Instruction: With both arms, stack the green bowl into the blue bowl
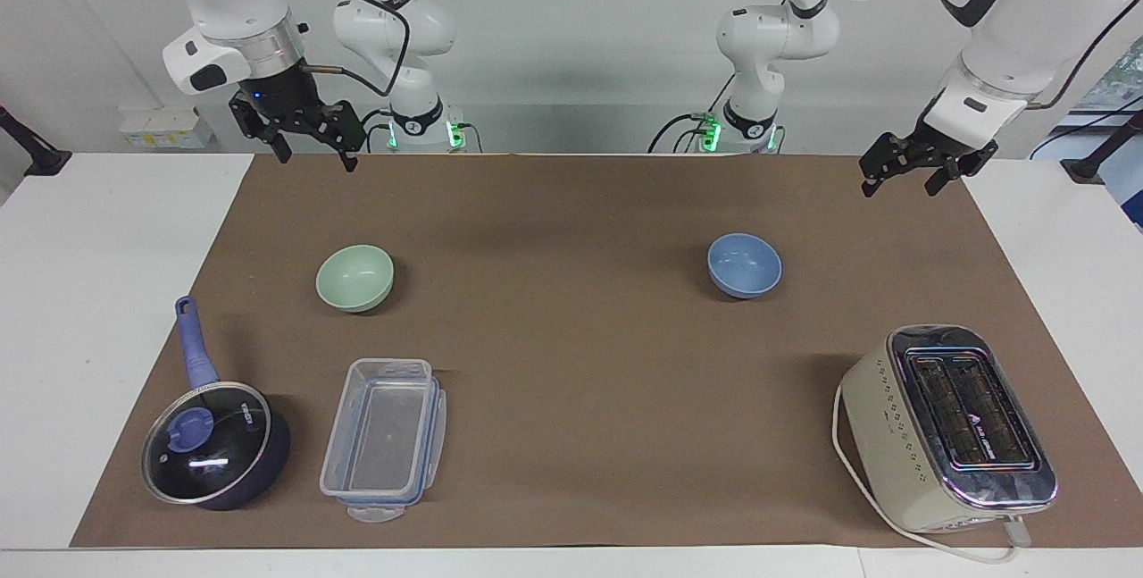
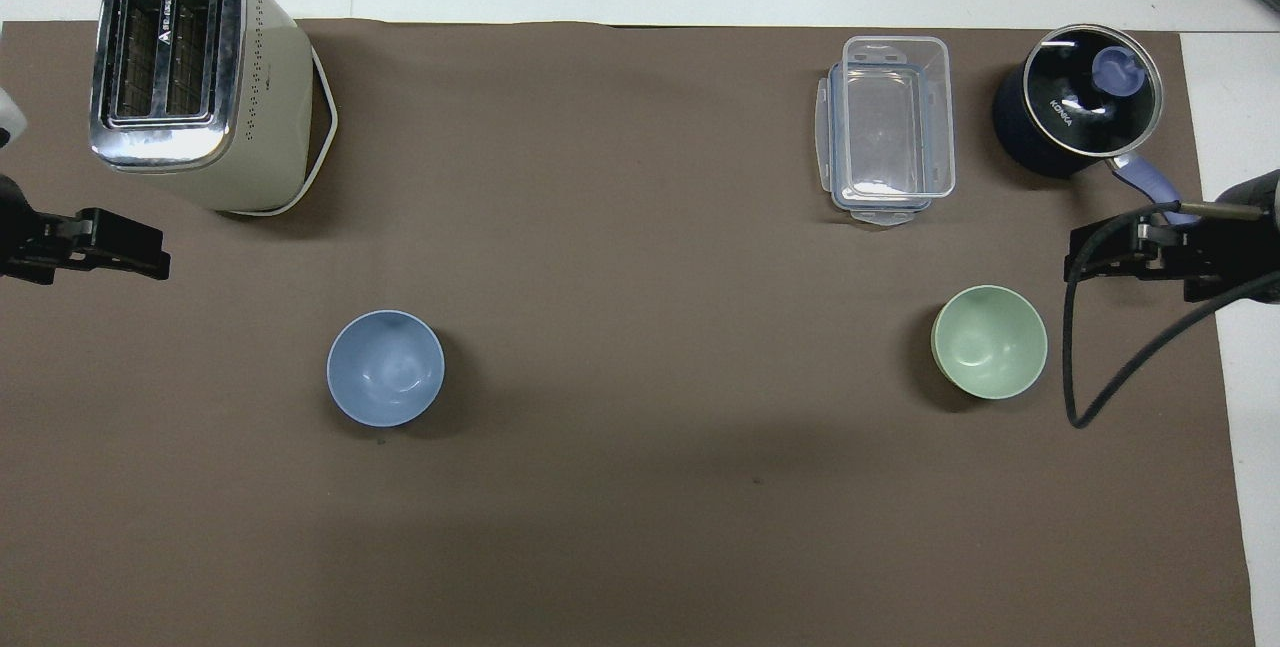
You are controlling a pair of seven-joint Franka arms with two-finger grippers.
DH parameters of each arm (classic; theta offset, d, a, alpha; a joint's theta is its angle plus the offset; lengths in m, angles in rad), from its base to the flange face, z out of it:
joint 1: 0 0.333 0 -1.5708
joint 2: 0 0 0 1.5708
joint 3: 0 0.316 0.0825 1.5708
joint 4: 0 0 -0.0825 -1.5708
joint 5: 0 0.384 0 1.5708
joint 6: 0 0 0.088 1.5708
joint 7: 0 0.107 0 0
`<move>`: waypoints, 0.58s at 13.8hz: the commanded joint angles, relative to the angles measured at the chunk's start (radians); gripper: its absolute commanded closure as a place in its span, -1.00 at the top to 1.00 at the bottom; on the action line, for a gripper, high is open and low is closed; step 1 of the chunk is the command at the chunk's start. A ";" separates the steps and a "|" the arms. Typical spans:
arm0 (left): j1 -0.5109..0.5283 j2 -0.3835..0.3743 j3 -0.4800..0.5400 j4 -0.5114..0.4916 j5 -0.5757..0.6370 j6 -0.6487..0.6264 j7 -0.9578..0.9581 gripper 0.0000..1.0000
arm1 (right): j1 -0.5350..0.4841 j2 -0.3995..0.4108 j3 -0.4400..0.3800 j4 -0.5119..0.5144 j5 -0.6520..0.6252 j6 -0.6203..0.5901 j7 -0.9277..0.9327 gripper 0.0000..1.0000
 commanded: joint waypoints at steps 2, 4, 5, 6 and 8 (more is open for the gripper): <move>0.007 -0.026 -0.005 -0.043 0.020 0.014 0.008 1.00 | -0.012 -0.016 0.001 -0.022 0.021 0.022 -0.022 1.00; 0.006 -0.060 -0.007 -0.106 0.020 0.071 0.010 1.00 | -0.012 -0.017 -0.001 -0.022 0.021 0.019 -0.027 1.00; 0.002 -0.086 -0.007 -0.153 0.020 0.109 0.010 1.00 | -0.012 -0.016 -0.001 -0.022 0.023 0.019 -0.027 1.00; -0.004 -0.100 -0.007 -0.189 0.020 0.138 0.008 1.00 | -0.012 -0.016 -0.001 -0.020 0.021 0.019 -0.027 1.00; -0.011 -0.106 -0.007 -0.236 0.020 0.178 0.008 1.00 | -0.012 -0.016 -0.001 -0.022 0.023 0.017 -0.027 1.00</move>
